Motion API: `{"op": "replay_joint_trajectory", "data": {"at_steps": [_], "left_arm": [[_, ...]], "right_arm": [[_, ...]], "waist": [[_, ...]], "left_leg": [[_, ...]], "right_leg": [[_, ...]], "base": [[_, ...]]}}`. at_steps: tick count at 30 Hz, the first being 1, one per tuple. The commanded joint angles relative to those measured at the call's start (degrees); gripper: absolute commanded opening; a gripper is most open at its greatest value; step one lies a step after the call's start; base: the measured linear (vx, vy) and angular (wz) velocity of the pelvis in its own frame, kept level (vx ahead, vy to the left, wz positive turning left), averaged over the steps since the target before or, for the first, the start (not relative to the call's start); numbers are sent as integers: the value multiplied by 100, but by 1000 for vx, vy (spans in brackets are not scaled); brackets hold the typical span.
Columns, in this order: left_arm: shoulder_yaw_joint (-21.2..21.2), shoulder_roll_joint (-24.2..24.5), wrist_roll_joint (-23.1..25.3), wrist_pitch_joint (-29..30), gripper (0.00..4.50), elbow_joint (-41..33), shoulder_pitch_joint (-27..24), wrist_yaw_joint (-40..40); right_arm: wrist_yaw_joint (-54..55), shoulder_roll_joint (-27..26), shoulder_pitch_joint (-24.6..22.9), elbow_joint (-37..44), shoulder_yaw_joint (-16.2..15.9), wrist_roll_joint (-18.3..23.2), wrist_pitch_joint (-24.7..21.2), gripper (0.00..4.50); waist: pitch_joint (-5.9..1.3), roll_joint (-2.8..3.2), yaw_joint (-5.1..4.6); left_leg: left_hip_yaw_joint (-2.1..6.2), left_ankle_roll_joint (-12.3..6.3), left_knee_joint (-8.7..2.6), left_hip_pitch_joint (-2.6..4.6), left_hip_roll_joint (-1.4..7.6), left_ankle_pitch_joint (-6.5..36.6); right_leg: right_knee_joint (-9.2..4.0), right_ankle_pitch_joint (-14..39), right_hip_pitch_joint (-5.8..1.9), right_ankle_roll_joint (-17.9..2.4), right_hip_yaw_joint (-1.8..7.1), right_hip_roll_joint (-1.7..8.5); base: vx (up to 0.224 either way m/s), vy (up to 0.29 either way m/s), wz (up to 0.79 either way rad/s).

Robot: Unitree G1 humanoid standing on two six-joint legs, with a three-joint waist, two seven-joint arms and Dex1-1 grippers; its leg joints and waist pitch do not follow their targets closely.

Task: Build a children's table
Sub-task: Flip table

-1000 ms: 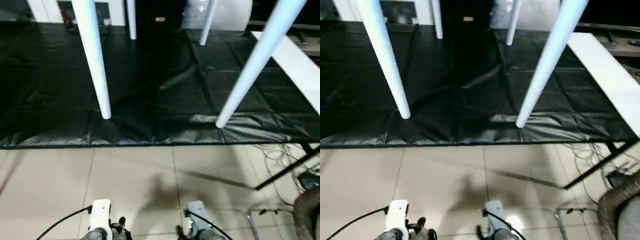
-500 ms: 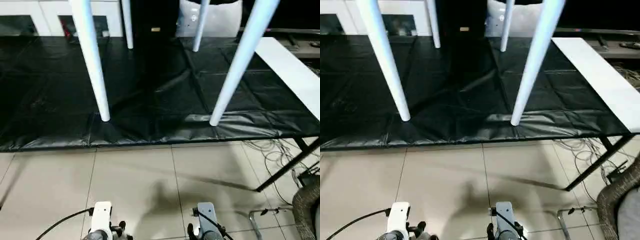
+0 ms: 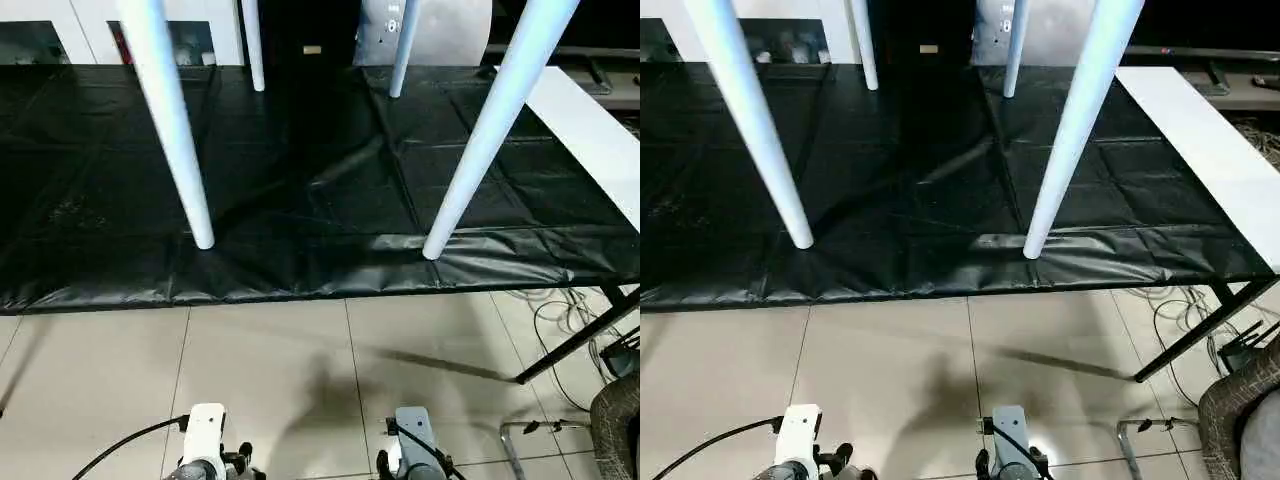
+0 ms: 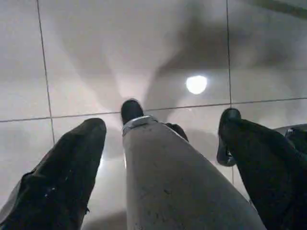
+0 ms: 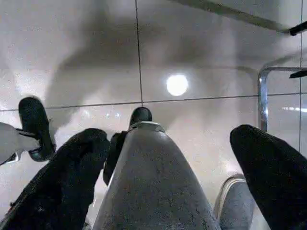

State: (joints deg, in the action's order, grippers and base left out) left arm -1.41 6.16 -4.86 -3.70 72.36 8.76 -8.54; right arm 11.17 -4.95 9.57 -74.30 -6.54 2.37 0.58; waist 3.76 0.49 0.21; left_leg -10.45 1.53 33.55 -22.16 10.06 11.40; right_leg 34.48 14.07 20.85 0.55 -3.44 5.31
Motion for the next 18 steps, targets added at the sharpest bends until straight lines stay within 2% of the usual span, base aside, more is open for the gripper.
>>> {"op": "replay_joint_trajectory", "data": {"at_steps": [1, 2, 4, 6, 8, 10, 14, 18], "left_arm": [[8, -37, 22, 83, 437, 154, -115, -31], [8, -37, 22, 83, 437, 154, -115, -31], [8, -37, 22, 83, 437, 154, -115, -31], [8, -37, 22, 83, 437, 154, -115, -31], [8, -37, 22, 83, 437, 154, -115, -31], [8, -37, 22, 83, 437, 154, -115, -31], [8, -37, 22, 83, 437, 154, -115, -31], [8, -37, 22, 83, 437, 154, -115, -31]], "right_arm": [[67, -1693, -214, -373, -18, -17, -253, 450], [67, -1693, -214, -373, -18, -17, -253, 450], [67, -1693, -214, -373, -18, -17, -253, 450], [67, -1693, -214, -373, -18, -17, -253, 450], [67, -1693, -214, -373, -18, -17, -253, 450], [67, -1693, -214, -373, -18, -17, -253, 450], [67, -1693, -214, -373, -18, -17, -253, 450], [67, -1693, -214, -373, -18, -17, -253, 450]], "waist": [[-143, 72, -9], [-134, 77, -10], [-96, 92, -14], [-81, 93, -20], [-78, 95, -24], [-87, 92, -26], [-129, 81, -17], [-137, 72, -7]], "left_leg": [[141, -599, -478, 111, 431, 1161], [143, -501, -498, 121, 440, 1337], [156, -117, -555, 148, 448, 1898], [165, 75, -580, 155, 442, 2153], [173, 164, -592, 147, 435, 2219], [170, 175, -593, 140, 430, 2158], [120, -72, -550, 122, 421, 1569], [91, -254, -533, 136, 426, 1410]], "right_leg": [[-347, -501, -114, -1595, 265, 436], [-371, -238, -103, -1576, 270, 428], [-443, 575, -62, -1456, 297, 412], [-470, 874, -33, -1347, 318, 401], [-479, 957, -20, -1261, 332, 401], [-473, 834, -18, -1223, 344, 397], [-404, -70, -48, -1339, 345, 389], [-400, -268, -55, -1436, 341, 402]], "base": [[0, 0, 0], [0, 0, 0], [0, 0, 0], [0, 0, 0], [0, 0, 0], [0, 0, 0], [0, 0, 0], [0, 0, 0]]}}
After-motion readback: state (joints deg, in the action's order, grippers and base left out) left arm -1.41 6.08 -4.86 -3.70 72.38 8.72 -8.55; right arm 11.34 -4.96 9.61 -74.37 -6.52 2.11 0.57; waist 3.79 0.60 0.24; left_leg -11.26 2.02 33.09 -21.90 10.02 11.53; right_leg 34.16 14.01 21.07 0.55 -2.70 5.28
